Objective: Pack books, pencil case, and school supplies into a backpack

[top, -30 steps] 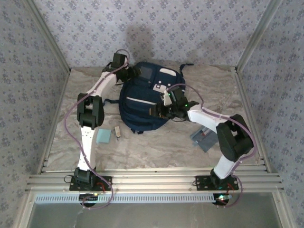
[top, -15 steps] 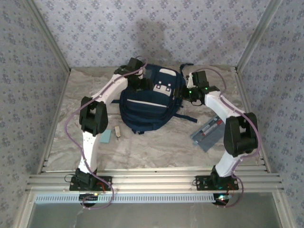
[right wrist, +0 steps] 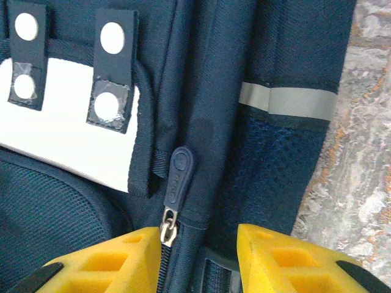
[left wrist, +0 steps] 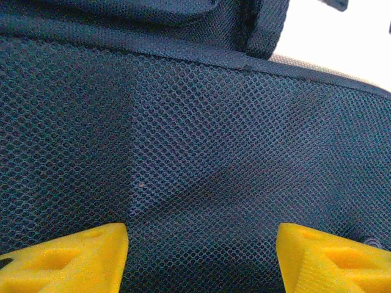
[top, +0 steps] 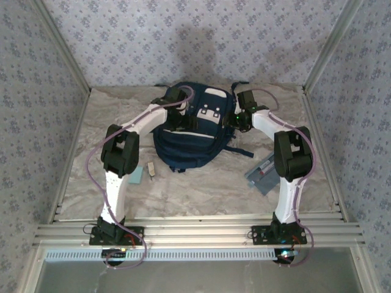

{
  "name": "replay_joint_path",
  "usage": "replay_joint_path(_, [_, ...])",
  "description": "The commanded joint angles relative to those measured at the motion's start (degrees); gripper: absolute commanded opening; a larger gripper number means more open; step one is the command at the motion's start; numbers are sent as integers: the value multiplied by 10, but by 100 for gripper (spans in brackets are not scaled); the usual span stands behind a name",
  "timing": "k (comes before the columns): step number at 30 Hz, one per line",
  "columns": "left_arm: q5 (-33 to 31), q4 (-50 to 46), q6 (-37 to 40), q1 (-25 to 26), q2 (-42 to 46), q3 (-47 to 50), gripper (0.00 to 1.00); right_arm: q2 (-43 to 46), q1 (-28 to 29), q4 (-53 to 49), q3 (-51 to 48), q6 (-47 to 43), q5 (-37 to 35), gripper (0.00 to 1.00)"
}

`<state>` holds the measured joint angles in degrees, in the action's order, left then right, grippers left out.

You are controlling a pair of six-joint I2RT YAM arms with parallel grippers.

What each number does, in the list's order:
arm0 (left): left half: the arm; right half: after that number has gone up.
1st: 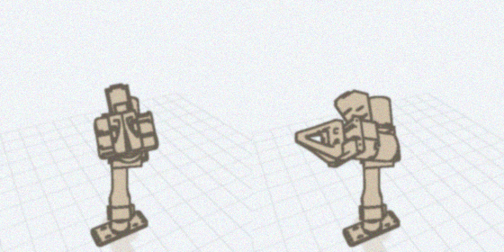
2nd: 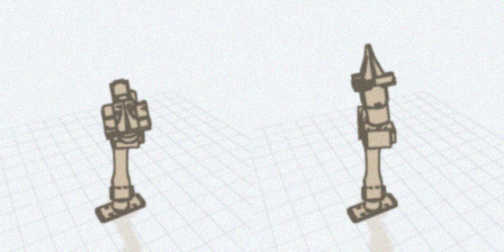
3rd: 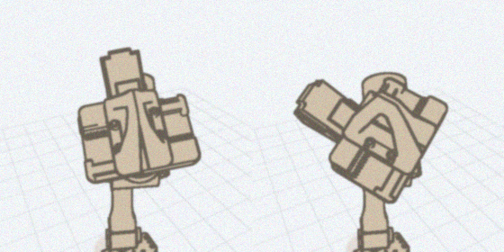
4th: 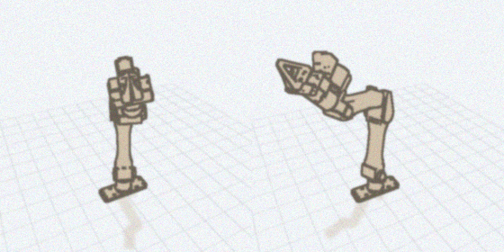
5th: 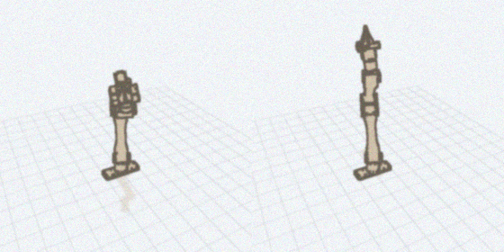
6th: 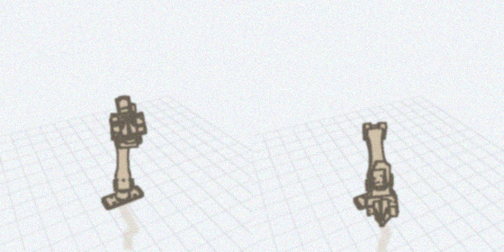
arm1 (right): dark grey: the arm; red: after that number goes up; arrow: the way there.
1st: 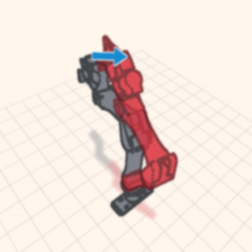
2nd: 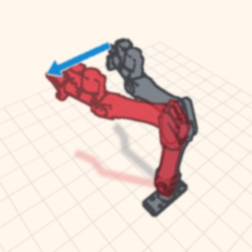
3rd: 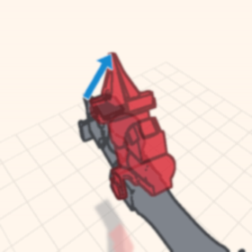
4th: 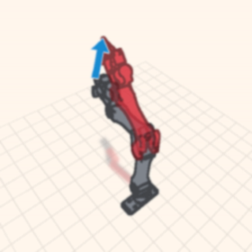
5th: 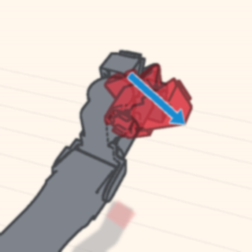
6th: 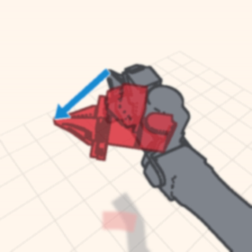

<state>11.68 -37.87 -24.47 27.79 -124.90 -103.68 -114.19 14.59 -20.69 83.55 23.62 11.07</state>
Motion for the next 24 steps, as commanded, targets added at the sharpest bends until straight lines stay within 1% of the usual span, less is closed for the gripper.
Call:
replay_joint_path(1, [2, -2, 3, 15, 32, 16, 65, 7, 2, -11, -14, -2, -38, 39])
replay_joint_path(6, [-15, -7, 5, 57, 54, 14, 65, 8, -6, 4, -46, 11, -40, 39])
replay_joint_path(8, [-23, -7, 3, 79, 54, -1, 66, 9, -7, 10, -50, 16, -33, 39])
replay_joint_path(10, [-41, -28, 7, 100, 44, -25, 66, 9, -7, 15, -52, 18, -24, 38])
replay_joint_path(15, [-92, -86, 27, 136, -19, -125, 65, 9, -8, 23, -55, 22, -9, 38])
replay_joint_path(21, [-180, -169, 52, 163, -109, -251, 65, 15, -15, 48, -77, 39, 14, 38])
replay_joint_path(24, [-235, -202, 65, 174, -140, -293, 65, 17, -22, 57, -86, 46, 23, 38])
